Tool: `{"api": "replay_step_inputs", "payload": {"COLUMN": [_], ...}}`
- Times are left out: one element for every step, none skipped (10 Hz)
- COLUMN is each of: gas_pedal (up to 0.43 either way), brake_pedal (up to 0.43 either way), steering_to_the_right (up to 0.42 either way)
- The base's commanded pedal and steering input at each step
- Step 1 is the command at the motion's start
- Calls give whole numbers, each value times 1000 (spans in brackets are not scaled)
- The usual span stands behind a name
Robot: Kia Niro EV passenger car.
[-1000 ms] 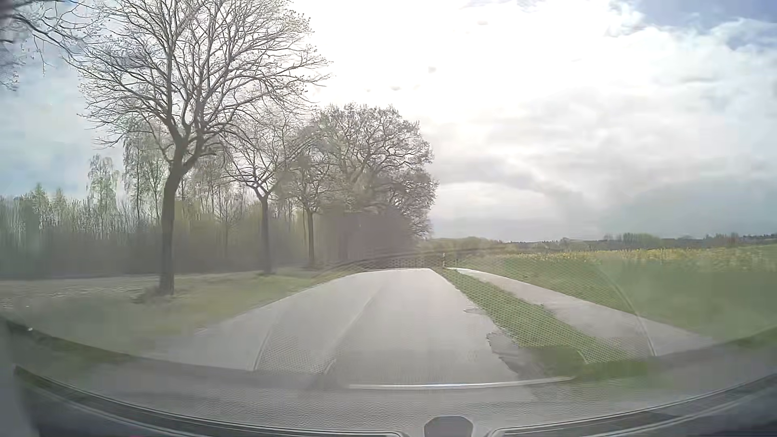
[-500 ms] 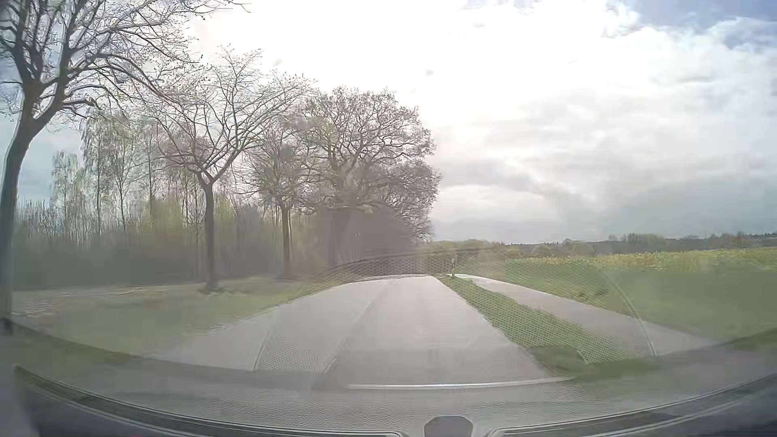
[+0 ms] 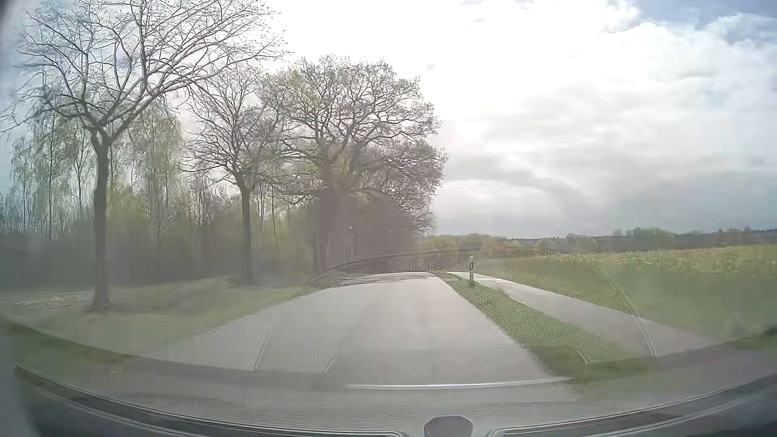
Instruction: Follow the waypoints while adhering to traffic rules and regulations
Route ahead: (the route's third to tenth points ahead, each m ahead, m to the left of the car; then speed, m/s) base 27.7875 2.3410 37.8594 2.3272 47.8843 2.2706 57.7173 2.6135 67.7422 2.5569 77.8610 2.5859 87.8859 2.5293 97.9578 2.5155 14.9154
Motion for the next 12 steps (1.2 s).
{"api": "replay_step_inputs", "payload": {"gas_pedal": [169,169,169,169,157,157,150,150,150,157,169,169], "brake_pedal": [6,0,0,0,0,0,0,0,0,0,0,6], "steering_to_the_right": [-2,-2,-2,-2,-2,-2,-2,-2,-2,-3,-3,-3]}}
